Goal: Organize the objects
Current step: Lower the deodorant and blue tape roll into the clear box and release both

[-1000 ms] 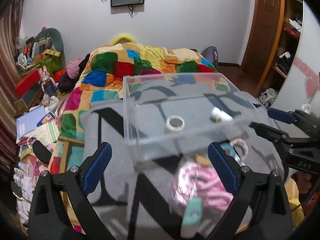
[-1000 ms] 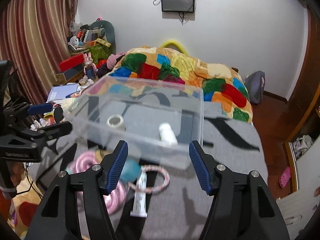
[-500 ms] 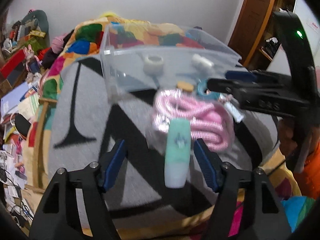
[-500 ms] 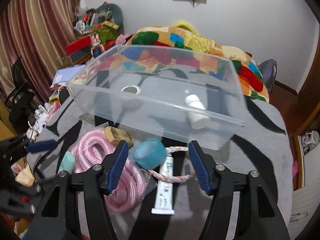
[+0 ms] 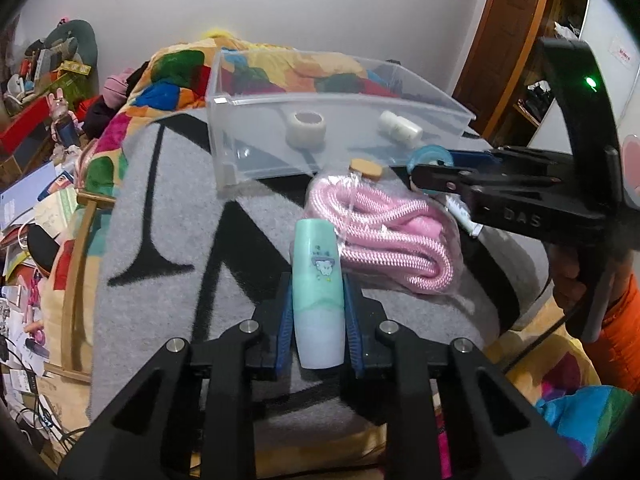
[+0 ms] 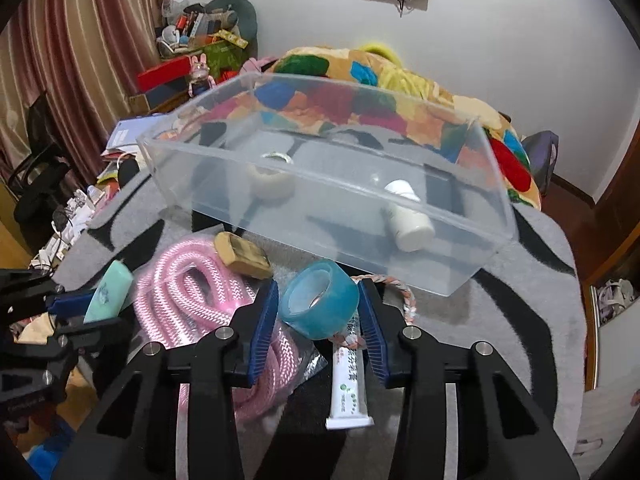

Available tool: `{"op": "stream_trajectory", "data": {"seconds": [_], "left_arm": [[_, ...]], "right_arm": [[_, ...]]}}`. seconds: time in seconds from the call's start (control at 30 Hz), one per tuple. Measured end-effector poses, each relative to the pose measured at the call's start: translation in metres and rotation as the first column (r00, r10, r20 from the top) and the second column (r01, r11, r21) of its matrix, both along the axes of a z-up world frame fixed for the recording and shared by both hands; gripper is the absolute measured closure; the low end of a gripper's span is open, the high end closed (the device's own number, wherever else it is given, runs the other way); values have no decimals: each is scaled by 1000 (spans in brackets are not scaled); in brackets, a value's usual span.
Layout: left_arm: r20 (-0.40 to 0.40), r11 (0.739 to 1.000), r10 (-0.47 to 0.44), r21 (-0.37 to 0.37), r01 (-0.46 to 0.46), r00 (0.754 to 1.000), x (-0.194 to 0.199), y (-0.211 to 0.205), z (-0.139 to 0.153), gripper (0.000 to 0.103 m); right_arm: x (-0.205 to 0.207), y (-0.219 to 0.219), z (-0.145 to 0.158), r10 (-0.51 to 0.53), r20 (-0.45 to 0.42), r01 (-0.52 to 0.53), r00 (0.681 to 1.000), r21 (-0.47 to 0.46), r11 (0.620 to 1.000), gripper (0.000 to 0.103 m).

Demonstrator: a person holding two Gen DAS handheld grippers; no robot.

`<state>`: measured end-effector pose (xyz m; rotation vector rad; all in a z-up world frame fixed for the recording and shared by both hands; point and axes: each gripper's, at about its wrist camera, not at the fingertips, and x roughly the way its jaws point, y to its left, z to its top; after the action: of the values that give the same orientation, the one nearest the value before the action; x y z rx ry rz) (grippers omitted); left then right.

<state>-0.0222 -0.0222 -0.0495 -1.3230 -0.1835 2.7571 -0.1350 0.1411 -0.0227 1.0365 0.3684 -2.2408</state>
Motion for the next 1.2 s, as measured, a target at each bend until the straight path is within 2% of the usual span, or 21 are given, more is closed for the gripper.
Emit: {"op": "stream_trajectory", "data": {"seconds": [0.1, 0.27, 0.53, 0.63, 0.67, 0.7, 0.77, 0.8, 0.87, 1.03, 1.1, 1.2], "left_arm": [[-21, 1000, 6, 0, -6, 1000, -2, -4, 11, 89], [-78, 1000, 22, 11, -21, 997, -14, -11, 35, 93], [-179, 999, 43, 10, -42, 983, -32, -20, 74, 94], [-174, 998, 55, 13, -53, 983, -37, -26, 78, 93], [-166, 999, 52, 21, -49, 985, -36, -28, 76, 91], [-152, 998, 50, 31, -46, 987, -34, -30, 72, 80], [-125, 998, 53, 32, -49, 991, -29, -31, 62, 66], [-109, 998, 56, 22, -54, 992, -27, -31, 55, 64], [-56, 998, 59, -9, -60, 997, -23, -29, 36, 64], [63, 997, 75, -13, -75, 995, -18, -30, -7, 64], [78, 998, 68, -6, -68, 995, -17, -25, -17, 64], [47, 996, 59, -73, -55, 997, -17, -13, -17, 66]], "right_arm": [[4, 6, 11, -2, -13, 2, 1000, -32, 999, 66], [4, 18, 35, -24, -42, 19, 999, -104, 994, 66], [-8, 29, 65, -74, -91, 56, 993, -188, 981, 66], [-18, 29, 69, -89, -89, 69, 992, -201, 977, 66], [-21, 29, 69, -91, -84, 72, 992, -206, 976, 66], [-23, 29, 68, -93, -80, 74, 992, -209, 975, 66], [-27, 28, 66, -97, -74, 80, 993, -208, 975, 66], [-29, 27, 65, -101, -69, 84, 993, -206, 975, 66], [-33, 27, 64, -105, -62, 90, 993, -206, 974, 66], [-41, 22, 58, -112, -53, 100, 992, -194, 976, 66], [-42, 18, 56, -110, -53, 99, 992, -183, 978, 66], [-46, 12, 54, -110, -52, 100, 993, -168, 981, 66]]}}
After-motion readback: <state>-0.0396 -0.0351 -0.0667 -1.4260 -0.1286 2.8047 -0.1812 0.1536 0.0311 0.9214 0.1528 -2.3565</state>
